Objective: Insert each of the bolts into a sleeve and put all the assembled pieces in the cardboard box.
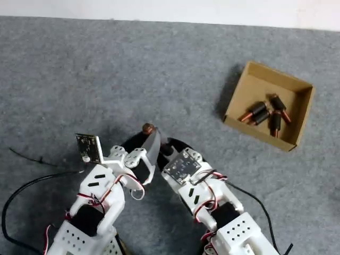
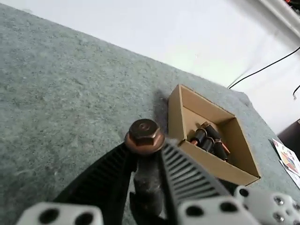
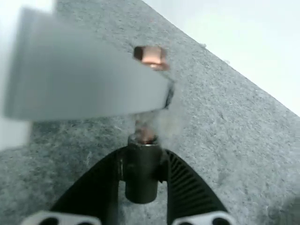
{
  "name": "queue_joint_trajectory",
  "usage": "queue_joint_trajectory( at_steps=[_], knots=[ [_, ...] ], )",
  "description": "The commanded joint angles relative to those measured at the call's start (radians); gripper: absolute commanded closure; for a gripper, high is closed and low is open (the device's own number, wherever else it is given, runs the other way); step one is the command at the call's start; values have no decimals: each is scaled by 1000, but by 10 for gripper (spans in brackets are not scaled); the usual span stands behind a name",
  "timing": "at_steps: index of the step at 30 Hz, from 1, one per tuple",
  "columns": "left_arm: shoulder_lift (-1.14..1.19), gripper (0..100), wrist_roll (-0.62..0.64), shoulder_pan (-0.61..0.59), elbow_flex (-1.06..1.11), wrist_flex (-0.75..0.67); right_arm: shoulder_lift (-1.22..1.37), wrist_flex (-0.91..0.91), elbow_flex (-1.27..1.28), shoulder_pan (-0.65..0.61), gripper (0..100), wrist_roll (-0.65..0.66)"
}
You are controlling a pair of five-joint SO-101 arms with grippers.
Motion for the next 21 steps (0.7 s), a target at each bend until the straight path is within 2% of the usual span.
queue_joint_trajectory(
  at_steps=[1, 3, 6, 10, 13, 17, 19, 21],
  knots=[
    [-4, 747, -3, 24, 25, 3, -13, -7, 104, 22, 993, 12],
    [-4, 697, -3, 15, 25, 3, -13, -7, 104, 22, 993, 12],
    [-5, 692, 3, -50, 25, -3, -13, -7, 102, 24, 993, 12],
    [-4, 697, 110, -163, 8, -26, -13, -7, 102, 24, 993, 12],
    [-4, 720, 74, -91, 15, -20, -13, -7, 102, 24, 993, 12],
    [-4, 730, -25, 70, 27, 89, -13, -5, 102, 24, 993, 12],
    [-5, 730, -29, 84, 27, 101, -13, -5, 102, 31, 993, 12],
    [-7, 730, -21, 33, 27, 69, -13, -5, 102, 54, 993, 12]
  ],
)
